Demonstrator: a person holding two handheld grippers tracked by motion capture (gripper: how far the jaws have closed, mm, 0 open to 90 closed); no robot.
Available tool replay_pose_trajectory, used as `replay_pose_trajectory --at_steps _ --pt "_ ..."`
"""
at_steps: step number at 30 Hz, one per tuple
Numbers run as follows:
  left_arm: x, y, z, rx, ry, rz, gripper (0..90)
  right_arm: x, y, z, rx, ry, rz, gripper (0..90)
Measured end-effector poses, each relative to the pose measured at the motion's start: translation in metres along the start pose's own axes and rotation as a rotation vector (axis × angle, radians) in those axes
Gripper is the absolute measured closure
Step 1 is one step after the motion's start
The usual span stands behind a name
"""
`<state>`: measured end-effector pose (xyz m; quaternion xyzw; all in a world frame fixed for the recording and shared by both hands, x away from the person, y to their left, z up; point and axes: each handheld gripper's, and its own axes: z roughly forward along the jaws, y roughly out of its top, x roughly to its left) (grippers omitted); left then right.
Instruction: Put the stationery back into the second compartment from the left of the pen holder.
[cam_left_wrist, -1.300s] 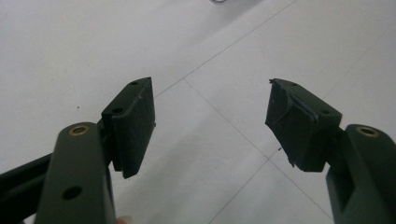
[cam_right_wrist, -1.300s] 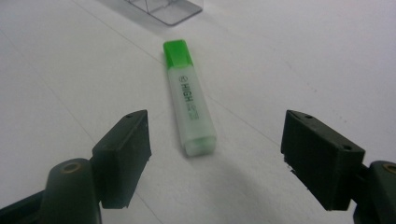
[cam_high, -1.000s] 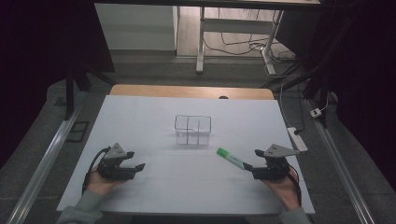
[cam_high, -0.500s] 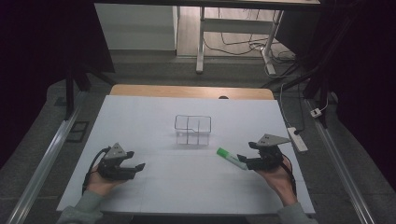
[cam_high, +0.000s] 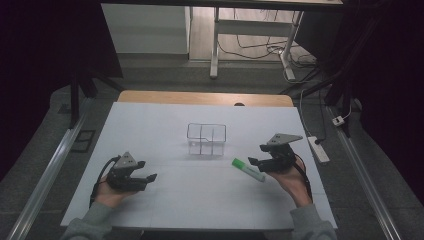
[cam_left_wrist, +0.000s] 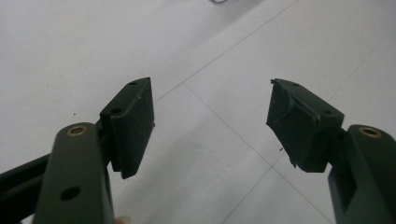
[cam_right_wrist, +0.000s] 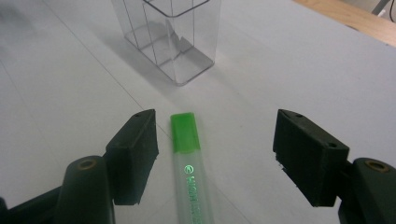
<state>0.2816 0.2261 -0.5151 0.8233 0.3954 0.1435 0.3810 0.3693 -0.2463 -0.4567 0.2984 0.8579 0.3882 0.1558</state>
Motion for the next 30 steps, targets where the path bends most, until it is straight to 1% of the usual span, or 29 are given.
replay_pose_trajectory --at_steps 1,3,5,7,8,10,12,14,18,19,22,26,28,30 --pt "0.000 0.000 0.000 -0.001 0.000 -0.001 31.7 0.001 0.000 0.003 0.008 0.003 0.002 30.9" --pt "0.000 0.000 0.000 -0.002 0.001 0.000 31.7 0.003 -0.001 0.010 0.034 0.014 -0.009 31.0" --pt "0.000 0.001 0.001 -0.005 0.000 0.002 31.8 0.004 -0.001 0.015 0.063 0.013 -0.028 31.1" --pt "-0.002 0.001 0.001 -0.001 -0.001 0.009 31.8 0.004 -0.001 0.022 0.089 0.027 -0.035 31.3" --pt "-0.002 0.001 0.001 0.000 -0.002 0.013 31.8 0.004 -0.001 0.022 0.089 0.027 -0.035 31.3" --pt "-0.003 0.001 0.001 0.000 -0.004 0.015 31.8 0.004 0.000 0.025 0.112 0.031 -0.041 31.3" --pt "-0.003 0.001 0.001 0.000 -0.005 0.014 31.7 0.005 0.001 0.029 0.129 0.041 -0.041 31.3" --pt "-0.002 0.001 0.001 0.003 -0.004 0.013 31.7 0.006 0.001 0.033 0.154 0.061 -0.050 31.3" --pt "-0.004 0.001 0.000 0.007 -0.002 0.015 31.6 0.007 0.001 0.044 0.203 0.088 -0.049 31.2" --pt "-0.004 0.000 0.000 0.008 -0.002 0.015 31.5 0.006 0.001 0.047 0.211 0.088 -0.055 31.3" --pt "-0.004 0.000 0.001 0.013 -0.003 0.018 31.4 0.007 0.002 0.053 0.232 0.096 -0.052 31.3" --pt "-0.005 -0.001 0.001 0.017 -0.003 0.020 31.3 0.008 0.003 0.058 0.240 0.101 -0.060 31.4" --pt "-0.005 -0.001 0.002 0.019 -0.002 0.021 31.3 0.007 0.005 0.062 0.242 0.112 -0.062 32.8" --pt "-0.006 0.000 0.002 0.020 0.001 0.022 31.3 0.006 0.007 0.068 0.260 0.122 -0.061 33.1"
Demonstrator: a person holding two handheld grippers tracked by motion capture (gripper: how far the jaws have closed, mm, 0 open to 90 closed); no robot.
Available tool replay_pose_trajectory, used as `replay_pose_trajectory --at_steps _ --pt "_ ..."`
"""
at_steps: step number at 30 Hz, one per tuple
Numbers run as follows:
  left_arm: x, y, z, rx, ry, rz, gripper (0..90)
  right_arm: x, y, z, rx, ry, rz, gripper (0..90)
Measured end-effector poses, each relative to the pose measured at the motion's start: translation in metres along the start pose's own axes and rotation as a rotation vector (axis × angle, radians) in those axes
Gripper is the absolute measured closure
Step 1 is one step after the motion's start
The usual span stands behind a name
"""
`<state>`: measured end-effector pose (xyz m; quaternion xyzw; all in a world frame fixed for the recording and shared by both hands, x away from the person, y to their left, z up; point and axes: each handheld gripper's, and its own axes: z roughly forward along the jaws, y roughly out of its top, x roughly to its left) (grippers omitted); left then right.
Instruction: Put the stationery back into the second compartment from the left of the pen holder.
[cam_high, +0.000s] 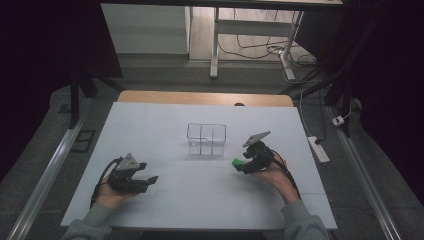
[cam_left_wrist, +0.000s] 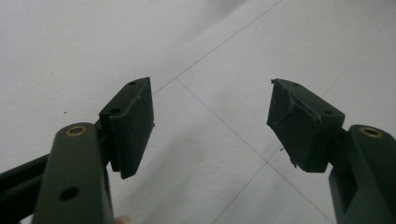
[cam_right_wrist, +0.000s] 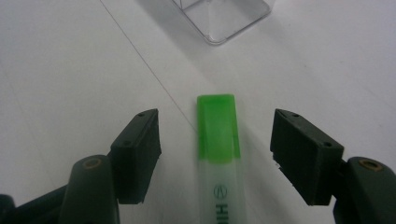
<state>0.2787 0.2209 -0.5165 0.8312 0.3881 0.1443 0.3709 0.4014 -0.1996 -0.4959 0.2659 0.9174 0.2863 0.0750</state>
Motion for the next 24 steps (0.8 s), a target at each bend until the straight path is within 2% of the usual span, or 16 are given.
replay_pose_trajectory --at_steps 5,11,15,18,24 --pt "0.001 0.000 -0.001 -0.002 0.004 -0.003 31.3 -0.002 0.006 0.013 0.057 0.005 -0.014 38.3" --pt "0.001 -0.001 0.000 0.002 0.005 -0.005 31.2 0.001 0.007 0.016 0.102 -0.024 -0.042 53.6" --pt "0.001 0.000 -0.002 -0.007 0.007 -0.006 31.3 0.002 0.008 0.017 0.109 -0.025 -0.046 57.4" --pt "0.001 0.000 -0.001 -0.007 0.009 -0.009 31.2 0.005 0.009 0.017 0.116 -0.027 -0.055 65.8" --pt "0.001 0.000 -0.001 -0.005 0.012 -0.009 31.2 0.005 0.009 0.017 0.110 -0.024 -0.048 66.7"
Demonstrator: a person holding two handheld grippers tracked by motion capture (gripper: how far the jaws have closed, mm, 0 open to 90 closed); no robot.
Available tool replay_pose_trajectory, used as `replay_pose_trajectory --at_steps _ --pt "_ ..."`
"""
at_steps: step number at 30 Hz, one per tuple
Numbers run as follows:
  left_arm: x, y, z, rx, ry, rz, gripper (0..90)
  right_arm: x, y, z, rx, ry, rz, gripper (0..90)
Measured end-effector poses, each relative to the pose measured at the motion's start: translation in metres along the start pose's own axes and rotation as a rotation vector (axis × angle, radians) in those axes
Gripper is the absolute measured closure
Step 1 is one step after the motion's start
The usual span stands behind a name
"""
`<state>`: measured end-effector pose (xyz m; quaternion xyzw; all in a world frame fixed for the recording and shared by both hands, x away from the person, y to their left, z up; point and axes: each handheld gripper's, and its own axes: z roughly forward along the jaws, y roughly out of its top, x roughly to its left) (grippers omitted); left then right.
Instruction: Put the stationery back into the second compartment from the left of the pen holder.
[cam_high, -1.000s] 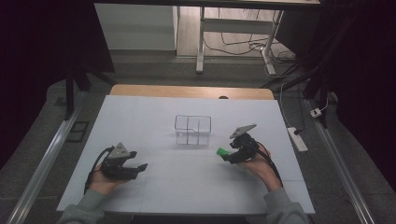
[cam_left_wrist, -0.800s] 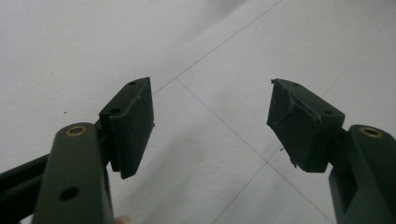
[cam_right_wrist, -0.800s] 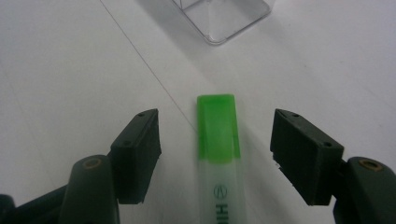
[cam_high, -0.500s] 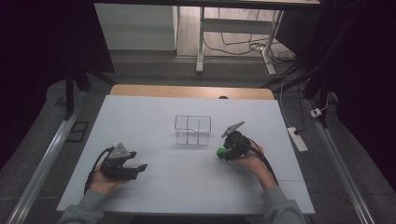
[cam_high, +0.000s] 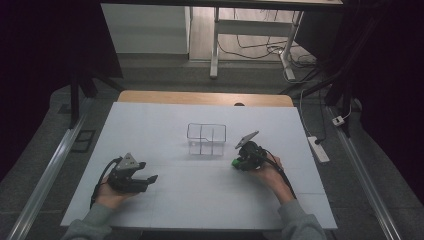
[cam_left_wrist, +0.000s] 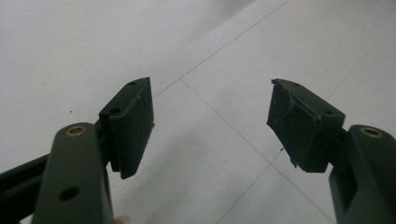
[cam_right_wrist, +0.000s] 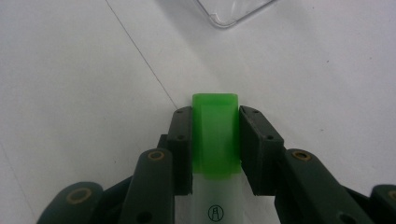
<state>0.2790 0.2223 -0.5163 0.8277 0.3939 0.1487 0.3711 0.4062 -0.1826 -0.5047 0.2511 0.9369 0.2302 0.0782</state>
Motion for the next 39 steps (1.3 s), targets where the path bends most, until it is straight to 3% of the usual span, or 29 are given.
replay_pose_trajectory --at_steps 9,29,39 --pt "0.002 -0.001 -0.002 -0.005 0.006 -0.004 31.3 -0.001 0.000 -0.005 -0.034 -0.003 0.013 66.9" --pt "0.003 -0.002 -0.003 -0.001 0.009 -0.004 31.3 -0.009 -0.003 -0.063 -0.299 -0.053 0.071 66.8" --pt "0.005 -0.002 -0.003 -0.004 0.011 -0.012 31.4 -0.008 -0.003 -0.082 -0.429 -0.027 0.109 66.8"
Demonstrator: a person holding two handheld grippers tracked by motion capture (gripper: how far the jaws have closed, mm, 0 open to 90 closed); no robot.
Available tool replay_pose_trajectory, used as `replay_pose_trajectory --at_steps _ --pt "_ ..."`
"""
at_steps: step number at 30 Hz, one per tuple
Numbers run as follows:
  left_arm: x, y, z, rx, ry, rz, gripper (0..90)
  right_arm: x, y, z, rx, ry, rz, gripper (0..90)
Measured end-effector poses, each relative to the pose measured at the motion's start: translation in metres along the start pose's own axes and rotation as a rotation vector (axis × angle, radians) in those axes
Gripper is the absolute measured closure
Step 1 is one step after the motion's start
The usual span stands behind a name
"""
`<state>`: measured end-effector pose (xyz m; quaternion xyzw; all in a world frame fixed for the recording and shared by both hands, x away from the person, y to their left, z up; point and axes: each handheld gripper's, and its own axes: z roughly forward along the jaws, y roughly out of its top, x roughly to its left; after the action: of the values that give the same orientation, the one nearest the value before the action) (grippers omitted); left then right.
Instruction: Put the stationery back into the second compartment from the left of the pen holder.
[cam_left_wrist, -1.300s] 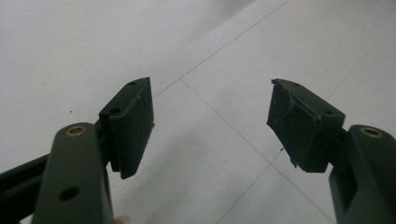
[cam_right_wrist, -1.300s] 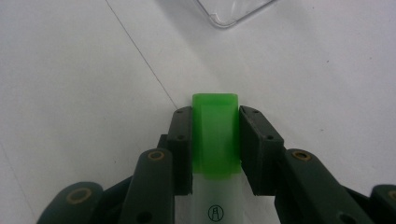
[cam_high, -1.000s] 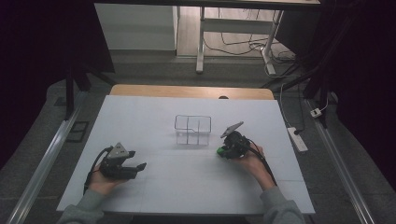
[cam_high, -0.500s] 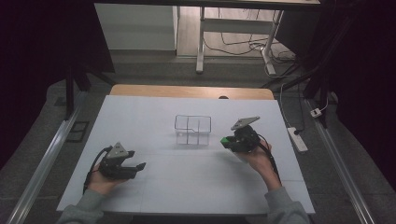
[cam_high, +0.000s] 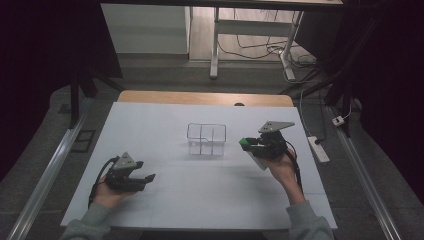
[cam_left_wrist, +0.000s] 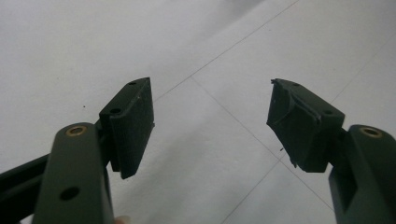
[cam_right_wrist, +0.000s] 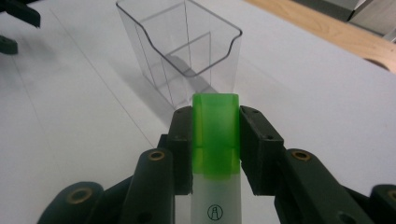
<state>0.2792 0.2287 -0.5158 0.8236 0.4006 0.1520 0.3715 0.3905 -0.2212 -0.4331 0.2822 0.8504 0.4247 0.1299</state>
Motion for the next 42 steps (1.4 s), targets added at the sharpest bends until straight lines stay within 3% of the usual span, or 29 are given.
replay_pose_trajectory --at_steps 9,27,34,42 --pt "0.000 0.000 0.000 0.004 -0.001 0.003 31.3 0.004 0.006 -0.012 -0.099 -0.010 0.015 66.8" --pt "0.000 0.000 0.001 0.009 -0.001 0.003 31.2 0.012 0.015 -0.021 -0.245 -0.007 0.040 66.8" --pt "0.000 0.000 0.001 0.008 0.000 0.003 31.2 0.012 0.020 -0.022 -0.285 -0.018 0.045 66.8" --pt "0.001 0.000 0.001 0.009 0.001 0.003 31.1 0.015 0.028 -0.016 -0.296 -0.022 0.030 66.8"
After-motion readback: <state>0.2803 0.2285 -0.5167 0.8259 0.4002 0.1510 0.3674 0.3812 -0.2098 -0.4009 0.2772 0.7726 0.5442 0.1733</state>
